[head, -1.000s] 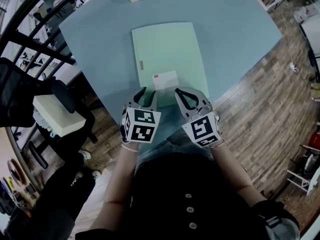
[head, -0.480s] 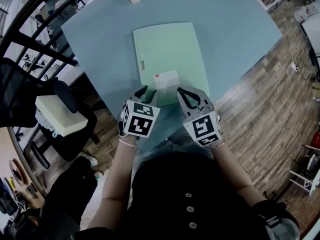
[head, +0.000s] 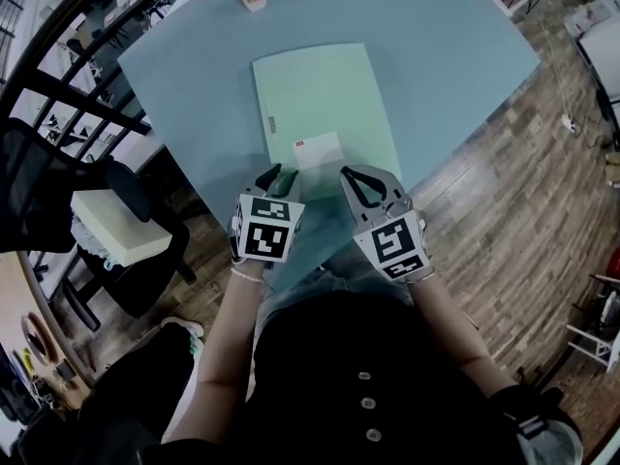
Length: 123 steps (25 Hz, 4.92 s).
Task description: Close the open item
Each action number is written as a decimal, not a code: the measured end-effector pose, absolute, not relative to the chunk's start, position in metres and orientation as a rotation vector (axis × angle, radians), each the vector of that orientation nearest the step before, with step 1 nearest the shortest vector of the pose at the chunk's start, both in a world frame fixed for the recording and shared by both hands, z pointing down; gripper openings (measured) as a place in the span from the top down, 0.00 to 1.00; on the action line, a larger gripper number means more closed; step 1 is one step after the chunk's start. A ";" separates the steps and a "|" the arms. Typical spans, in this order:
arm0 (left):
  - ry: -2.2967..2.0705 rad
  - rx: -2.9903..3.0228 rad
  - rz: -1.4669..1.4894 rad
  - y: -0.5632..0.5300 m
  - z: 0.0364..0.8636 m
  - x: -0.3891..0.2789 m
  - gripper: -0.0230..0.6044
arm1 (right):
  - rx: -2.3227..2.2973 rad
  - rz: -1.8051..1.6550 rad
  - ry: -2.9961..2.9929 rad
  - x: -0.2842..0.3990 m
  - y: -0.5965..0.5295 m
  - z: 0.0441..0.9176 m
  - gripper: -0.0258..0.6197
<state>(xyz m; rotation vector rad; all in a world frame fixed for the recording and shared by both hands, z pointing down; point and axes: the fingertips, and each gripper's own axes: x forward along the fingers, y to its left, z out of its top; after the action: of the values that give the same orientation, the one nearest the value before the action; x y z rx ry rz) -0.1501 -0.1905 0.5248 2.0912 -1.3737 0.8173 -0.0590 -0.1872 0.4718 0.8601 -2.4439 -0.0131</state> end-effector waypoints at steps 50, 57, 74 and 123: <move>-1.265 2.580 0.351 -0.151 0.354 -0.118 0.93 | 0.974 0.066 -2.712 -0.052 -0.152 0.344 0.95; -1.289 2.614 0.361 -0.144 0.350 -0.116 0.94 | 0.941 0.103 -2.761 -0.056 -0.143 0.340 0.95; -1.304 2.548 0.414 -0.132 0.373 -0.119 0.94 | 0.857 0.184 -2.824 -0.066 -0.138 0.347 0.95; -1.287 2.446 0.445 -0.135 0.397 -0.117 0.94 | 0.607 0.226 -2.768 -0.070 -0.127 0.375 0.95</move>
<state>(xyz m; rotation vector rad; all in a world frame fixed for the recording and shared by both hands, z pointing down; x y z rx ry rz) -0.1169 -0.1347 0.3970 2.4457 -1.2874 0.4448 -0.0697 -0.1267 0.3754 0.6069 -2.7681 0.2263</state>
